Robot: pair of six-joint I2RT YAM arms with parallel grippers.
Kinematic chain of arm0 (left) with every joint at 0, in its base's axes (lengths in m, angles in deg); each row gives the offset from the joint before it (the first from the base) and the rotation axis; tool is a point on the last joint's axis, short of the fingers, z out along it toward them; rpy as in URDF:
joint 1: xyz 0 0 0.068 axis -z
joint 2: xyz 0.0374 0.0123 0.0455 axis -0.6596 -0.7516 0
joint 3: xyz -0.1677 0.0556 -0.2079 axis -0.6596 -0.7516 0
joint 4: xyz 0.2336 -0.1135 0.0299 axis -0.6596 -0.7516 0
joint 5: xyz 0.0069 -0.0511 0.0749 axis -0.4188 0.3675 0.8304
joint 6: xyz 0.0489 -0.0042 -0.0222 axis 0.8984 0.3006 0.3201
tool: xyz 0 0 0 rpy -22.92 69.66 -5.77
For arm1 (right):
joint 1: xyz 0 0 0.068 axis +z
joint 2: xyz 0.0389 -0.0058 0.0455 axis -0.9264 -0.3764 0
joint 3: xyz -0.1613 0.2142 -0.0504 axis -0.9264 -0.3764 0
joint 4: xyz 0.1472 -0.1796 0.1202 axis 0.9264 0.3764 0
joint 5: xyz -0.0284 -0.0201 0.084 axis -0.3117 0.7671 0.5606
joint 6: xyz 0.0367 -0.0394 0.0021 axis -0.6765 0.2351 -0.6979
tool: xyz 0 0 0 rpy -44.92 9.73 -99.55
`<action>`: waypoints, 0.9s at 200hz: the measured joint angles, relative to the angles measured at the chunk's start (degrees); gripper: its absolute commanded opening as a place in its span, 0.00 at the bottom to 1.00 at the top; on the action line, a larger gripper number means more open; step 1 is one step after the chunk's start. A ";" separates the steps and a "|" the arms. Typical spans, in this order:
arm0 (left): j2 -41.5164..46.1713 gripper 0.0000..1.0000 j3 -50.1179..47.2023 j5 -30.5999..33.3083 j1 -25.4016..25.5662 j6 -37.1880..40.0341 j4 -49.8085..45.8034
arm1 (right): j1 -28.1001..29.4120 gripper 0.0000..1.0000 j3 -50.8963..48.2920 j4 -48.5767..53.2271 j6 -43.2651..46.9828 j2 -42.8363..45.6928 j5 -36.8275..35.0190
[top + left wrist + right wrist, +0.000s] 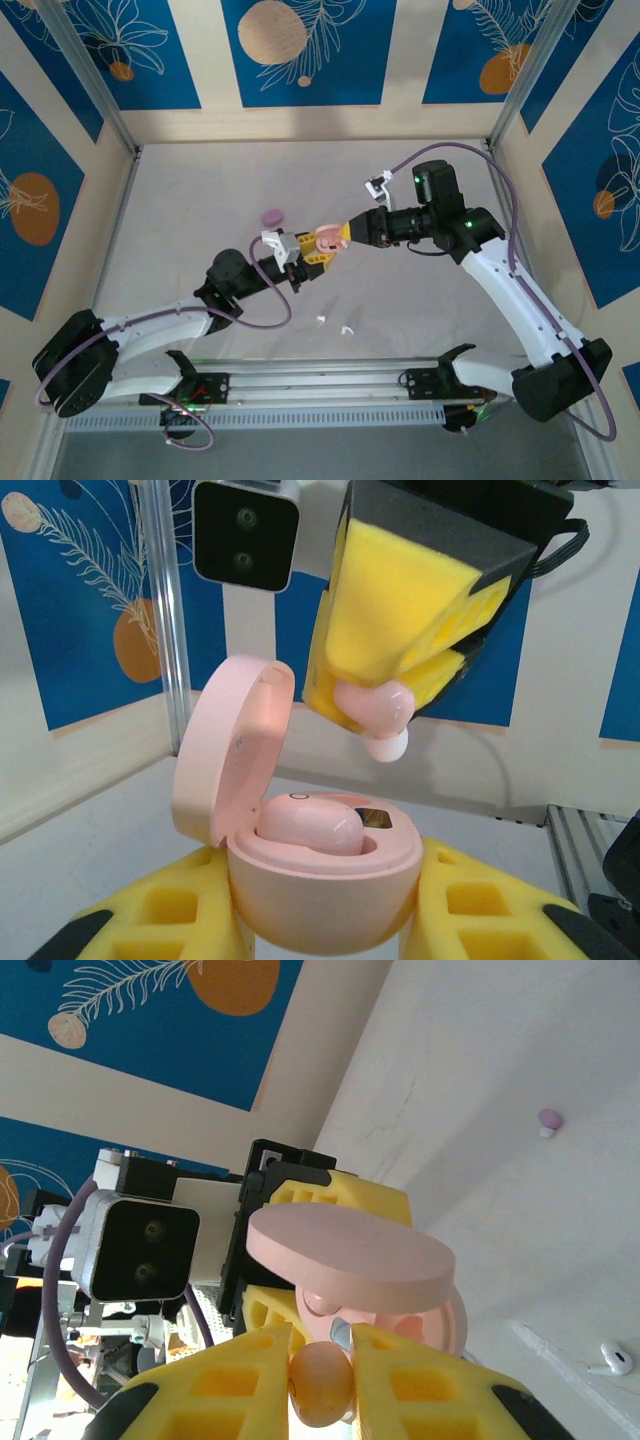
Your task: Insert the wireless bluetooth earbuds into the charging case
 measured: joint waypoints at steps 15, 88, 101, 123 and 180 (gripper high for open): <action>0.00 0.24 0.00 0.00 0.00 -0.02 0.02 | 0.24 0.20 0.00 0.00 0.00 -0.48 -0.02; 0.00 0.25 0.00 -1.05 0.00 -1.14 1.18 | 0.44 0.20 -0.13 -1.05 -0.24 -0.85 -0.44; 0.00 0.25 0.00 -1.05 0.00 -1.31 1.27 | 0.55 0.20 -0.13 -1.31 -0.24 -0.87 -0.44; 0.00 0.25 0.00 -1.05 0.00 -1.33 1.29 | 0.70 0.20 -0.13 -1.46 -0.28 -0.87 -0.46; 0.00 0.25 0.00 -1.03 0.00 -1.53 2.19 | 1.07 0.21 -0.15 -1.33 -0.17 -1.36 -0.79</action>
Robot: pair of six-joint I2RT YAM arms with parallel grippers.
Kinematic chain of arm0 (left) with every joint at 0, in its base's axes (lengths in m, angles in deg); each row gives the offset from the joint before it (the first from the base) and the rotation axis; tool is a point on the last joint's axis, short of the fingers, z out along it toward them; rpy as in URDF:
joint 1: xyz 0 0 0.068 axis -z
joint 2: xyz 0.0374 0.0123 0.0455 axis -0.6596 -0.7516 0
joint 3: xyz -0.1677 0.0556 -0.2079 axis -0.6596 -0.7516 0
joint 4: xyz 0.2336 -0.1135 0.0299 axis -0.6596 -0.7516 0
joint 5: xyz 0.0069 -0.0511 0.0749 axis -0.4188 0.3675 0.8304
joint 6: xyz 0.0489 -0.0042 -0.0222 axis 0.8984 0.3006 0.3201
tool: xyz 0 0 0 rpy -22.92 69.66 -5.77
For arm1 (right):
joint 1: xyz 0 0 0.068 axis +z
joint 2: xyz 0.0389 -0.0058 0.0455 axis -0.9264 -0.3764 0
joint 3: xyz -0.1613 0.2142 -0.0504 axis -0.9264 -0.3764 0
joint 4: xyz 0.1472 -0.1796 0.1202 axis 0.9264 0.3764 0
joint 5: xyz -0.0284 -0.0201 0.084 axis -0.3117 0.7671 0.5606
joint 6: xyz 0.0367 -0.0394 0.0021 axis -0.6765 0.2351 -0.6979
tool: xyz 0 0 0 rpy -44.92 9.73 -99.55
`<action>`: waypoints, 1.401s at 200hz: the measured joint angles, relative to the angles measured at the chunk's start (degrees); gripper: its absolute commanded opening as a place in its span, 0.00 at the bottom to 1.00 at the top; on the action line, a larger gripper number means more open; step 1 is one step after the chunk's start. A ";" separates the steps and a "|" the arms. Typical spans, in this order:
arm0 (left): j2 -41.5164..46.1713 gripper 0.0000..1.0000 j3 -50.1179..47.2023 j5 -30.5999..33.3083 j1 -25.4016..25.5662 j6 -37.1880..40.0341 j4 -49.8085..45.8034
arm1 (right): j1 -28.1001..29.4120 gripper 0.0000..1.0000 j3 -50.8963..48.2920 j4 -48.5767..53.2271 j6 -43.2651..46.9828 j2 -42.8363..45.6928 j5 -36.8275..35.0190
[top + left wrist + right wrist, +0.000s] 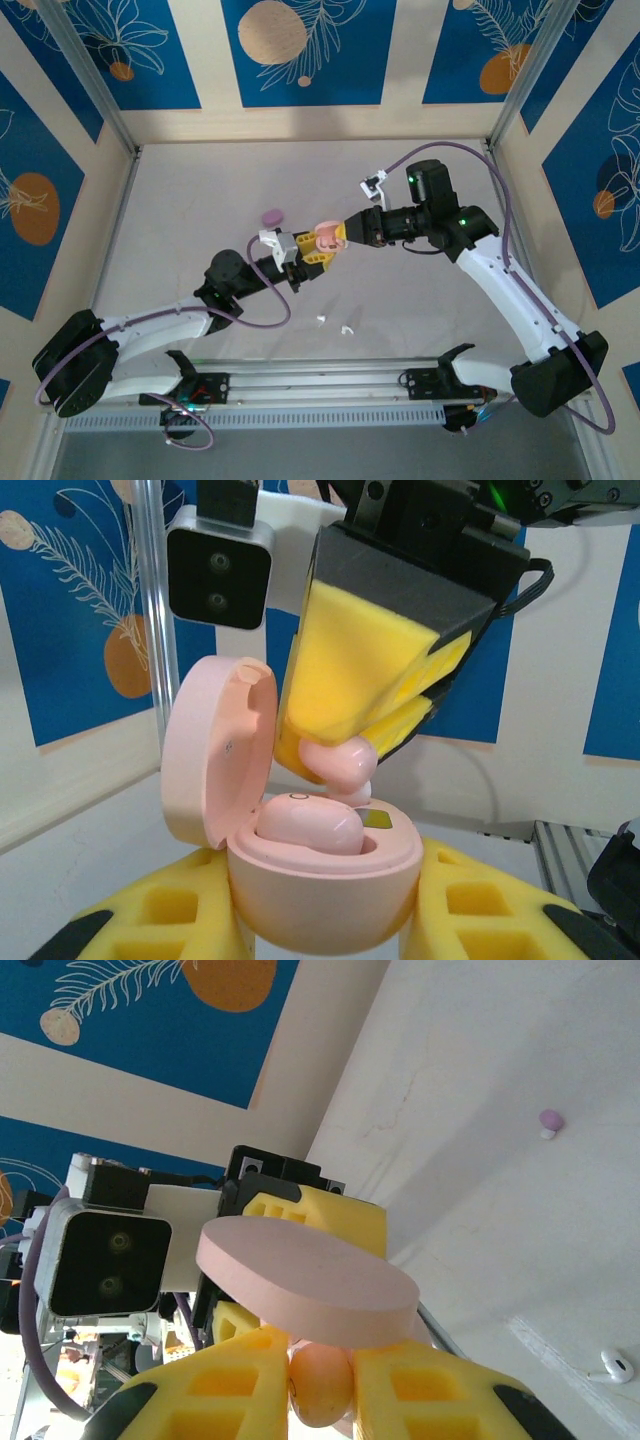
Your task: Insert the wireless bluetooth earbuds into the charging case
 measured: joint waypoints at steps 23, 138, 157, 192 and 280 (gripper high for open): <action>-0.04 0.24 0.00 0.04 0.00 0.00 -0.11 | 0.00 0.21 0.00 0.28 0.22 -0.26 -0.70; -0.31 0.25 0.00 0.02 0.00 -0.44 -1.11 | 0.37 0.31 0.02 1.60 1.05 -0.26 -2.82; -0.37 0.25 0.00 0.02 0.00 -0.44 -1.18 | 0.37 0.32 0.04 1.79 1.05 -0.26 -3.30; -0.37 0.24 0.00 0.04 0.00 -0.42 -1.29 | 0.37 0.35 0.48 2.29 1.05 -0.26 -3.85; -0.35 0.25 0.00 0.02 0.00 -0.39 -0.39 | 0.35 0.39 0.57 3.32 1.05 0.96 -6.03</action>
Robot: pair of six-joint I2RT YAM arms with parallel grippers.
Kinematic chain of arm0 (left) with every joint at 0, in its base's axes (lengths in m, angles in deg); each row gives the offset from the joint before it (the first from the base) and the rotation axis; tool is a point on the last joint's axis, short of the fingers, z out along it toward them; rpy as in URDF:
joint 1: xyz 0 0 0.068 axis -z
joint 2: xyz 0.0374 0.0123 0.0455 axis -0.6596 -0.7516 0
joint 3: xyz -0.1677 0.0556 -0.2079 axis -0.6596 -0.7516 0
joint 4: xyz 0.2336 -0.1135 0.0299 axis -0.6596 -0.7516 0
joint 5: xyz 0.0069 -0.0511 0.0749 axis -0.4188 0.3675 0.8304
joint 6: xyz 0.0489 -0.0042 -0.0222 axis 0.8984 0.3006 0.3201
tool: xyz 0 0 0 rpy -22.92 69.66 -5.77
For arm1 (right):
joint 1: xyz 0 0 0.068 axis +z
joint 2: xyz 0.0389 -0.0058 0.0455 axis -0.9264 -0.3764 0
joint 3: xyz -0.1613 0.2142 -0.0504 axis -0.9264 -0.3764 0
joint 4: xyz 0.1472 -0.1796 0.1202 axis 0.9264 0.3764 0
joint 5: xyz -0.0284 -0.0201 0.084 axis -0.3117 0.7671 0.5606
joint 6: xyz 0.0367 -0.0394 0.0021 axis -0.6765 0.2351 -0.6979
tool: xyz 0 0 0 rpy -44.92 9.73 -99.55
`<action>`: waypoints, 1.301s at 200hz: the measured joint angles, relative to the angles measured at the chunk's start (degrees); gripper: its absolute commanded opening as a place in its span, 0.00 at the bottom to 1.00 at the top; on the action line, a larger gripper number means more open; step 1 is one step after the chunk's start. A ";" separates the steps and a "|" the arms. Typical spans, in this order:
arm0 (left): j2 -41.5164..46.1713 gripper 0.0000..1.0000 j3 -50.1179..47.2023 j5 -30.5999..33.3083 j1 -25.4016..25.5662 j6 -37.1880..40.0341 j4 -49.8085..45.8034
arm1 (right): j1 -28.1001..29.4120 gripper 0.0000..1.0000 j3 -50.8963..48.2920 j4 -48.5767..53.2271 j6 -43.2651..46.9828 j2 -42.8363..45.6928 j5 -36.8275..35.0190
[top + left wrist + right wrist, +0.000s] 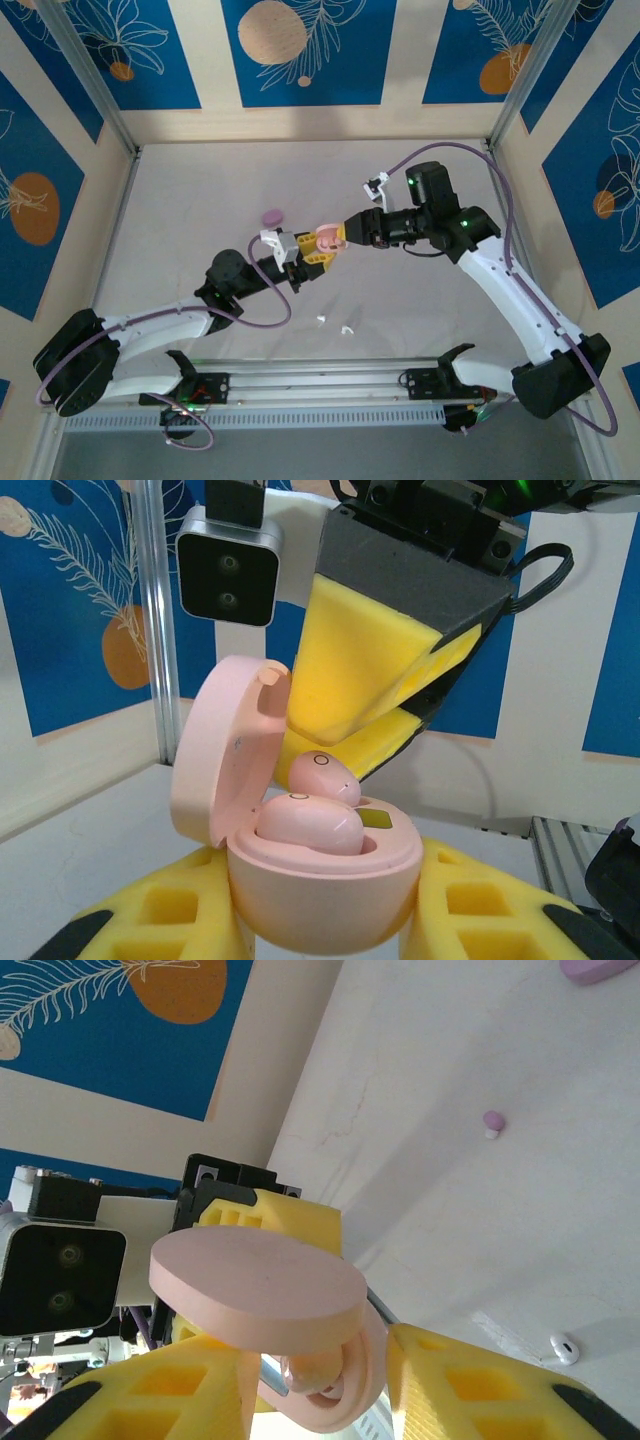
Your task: Insert the wireless bluetooth earbuds into the charging case
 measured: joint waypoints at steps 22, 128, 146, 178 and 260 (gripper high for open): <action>0.00 0.25 0.00 0.00 0.00 0.00 0.42 | -0.04 0.36 0.00 0.02 0.00 0.50 -0.11; 0.00 0.24 0.00 0.00 0.00 0.00 0.42 | -0.04 0.21 0.00 -0.37 -0.39 0.79 0.24; 0.00 0.25 0.00 -0.02 0.00 0.00 0.44 | -0.04 0.21 0.00 -0.81 -0.70 0.79 0.37; 0.00 0.24 0.00 -0.02 0.00 -0.02 0.57 | -0.02 0.21 -0.04 -1.38 -1.01 0.76 0.35; 0.00 0.25 0.00 0.00 0.00 0.00 0.57 | -0.15 0.30 -0.07 -1.33 -0.79 1.27 0.31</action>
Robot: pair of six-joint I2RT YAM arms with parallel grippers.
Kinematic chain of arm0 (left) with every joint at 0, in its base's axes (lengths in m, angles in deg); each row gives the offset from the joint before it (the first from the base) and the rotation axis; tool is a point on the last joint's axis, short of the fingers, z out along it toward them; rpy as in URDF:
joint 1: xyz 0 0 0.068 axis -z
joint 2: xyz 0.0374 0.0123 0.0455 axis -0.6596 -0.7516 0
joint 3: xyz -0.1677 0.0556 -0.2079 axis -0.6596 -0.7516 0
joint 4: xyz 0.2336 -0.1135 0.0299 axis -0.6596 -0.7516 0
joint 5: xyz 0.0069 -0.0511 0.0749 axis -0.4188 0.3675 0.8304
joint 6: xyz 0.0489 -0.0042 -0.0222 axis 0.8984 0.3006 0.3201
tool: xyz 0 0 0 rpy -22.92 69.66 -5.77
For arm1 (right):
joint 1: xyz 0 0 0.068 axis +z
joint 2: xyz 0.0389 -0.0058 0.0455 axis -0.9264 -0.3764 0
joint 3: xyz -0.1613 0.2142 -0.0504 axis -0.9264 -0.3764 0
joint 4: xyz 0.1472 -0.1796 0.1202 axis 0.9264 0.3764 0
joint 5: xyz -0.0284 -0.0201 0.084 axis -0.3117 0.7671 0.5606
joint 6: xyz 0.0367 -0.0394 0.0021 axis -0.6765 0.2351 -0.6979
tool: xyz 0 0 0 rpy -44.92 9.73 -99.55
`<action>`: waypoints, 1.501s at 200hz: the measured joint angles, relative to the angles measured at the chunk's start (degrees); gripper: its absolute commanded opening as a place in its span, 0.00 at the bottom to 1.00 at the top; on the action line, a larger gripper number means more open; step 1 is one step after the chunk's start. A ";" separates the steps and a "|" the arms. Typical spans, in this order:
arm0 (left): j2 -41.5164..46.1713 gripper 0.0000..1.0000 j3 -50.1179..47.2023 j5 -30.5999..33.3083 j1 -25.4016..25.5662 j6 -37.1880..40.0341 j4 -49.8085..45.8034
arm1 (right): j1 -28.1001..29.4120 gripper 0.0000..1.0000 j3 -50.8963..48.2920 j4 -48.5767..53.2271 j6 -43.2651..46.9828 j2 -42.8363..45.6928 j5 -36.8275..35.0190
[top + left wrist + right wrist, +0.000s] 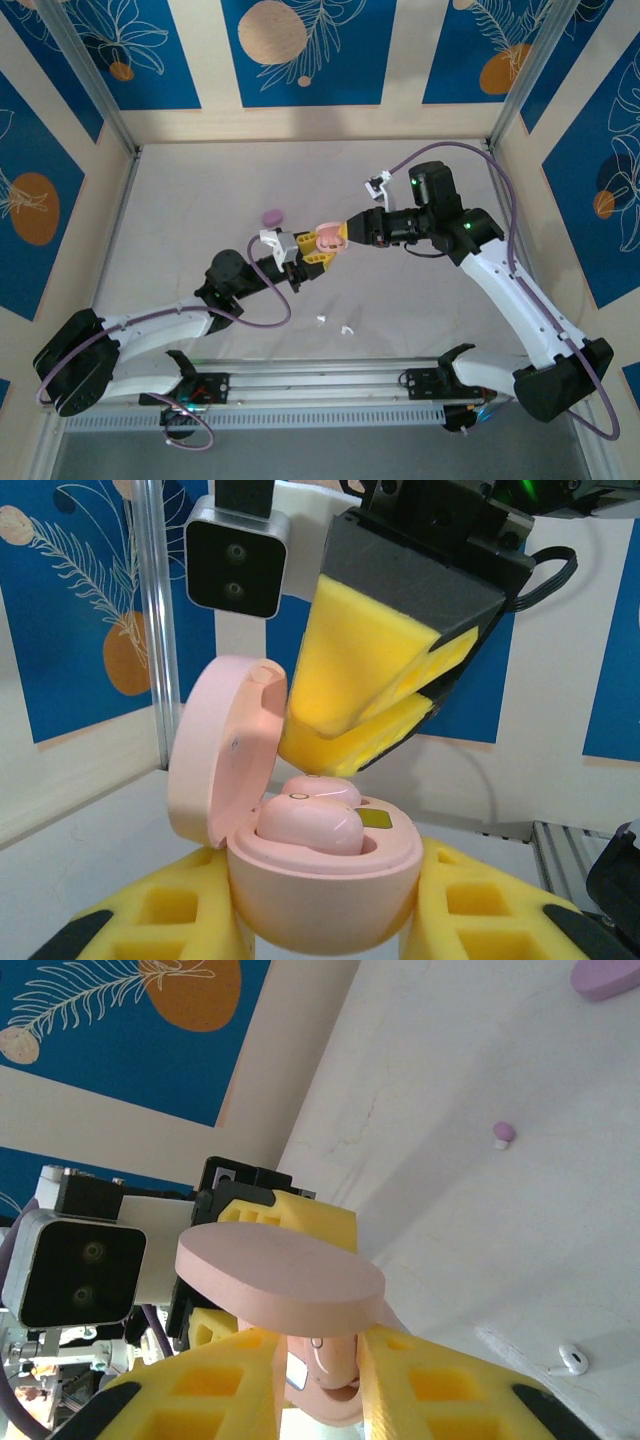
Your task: Insert the wireless bluetooth earbuds into the charging case
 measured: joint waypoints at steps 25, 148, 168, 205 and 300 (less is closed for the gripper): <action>0.00 0.24 0.00 0.00 0.00 0.02 0.00 | -0.83 0.34 -0.79 -0.76 -0.31 2.84 0.02; 0.00 0.25 0.00 -0.48 0.00 0.00 0.02 | -2.21 0.53 1.77 -3.45 -8.02 -3.48 -0.37; 0.00 0.25 0.00 -0.46 0.00 0.00 0.09 | -1.33 0.53 2.12 -2.05 -7.76 -4.72 -0.09; 0.28 0.25 0.00 0.00 0.00 0.04 0.42 | -0.83 0.53 2.19 0.42 -6.19 -5.03 1.53; 0.85 0.25 0.00 0.00 0.00 0.17 1.57 | -1.03 0.52 -6.36 -8.90 -10.38 -2.45 15.74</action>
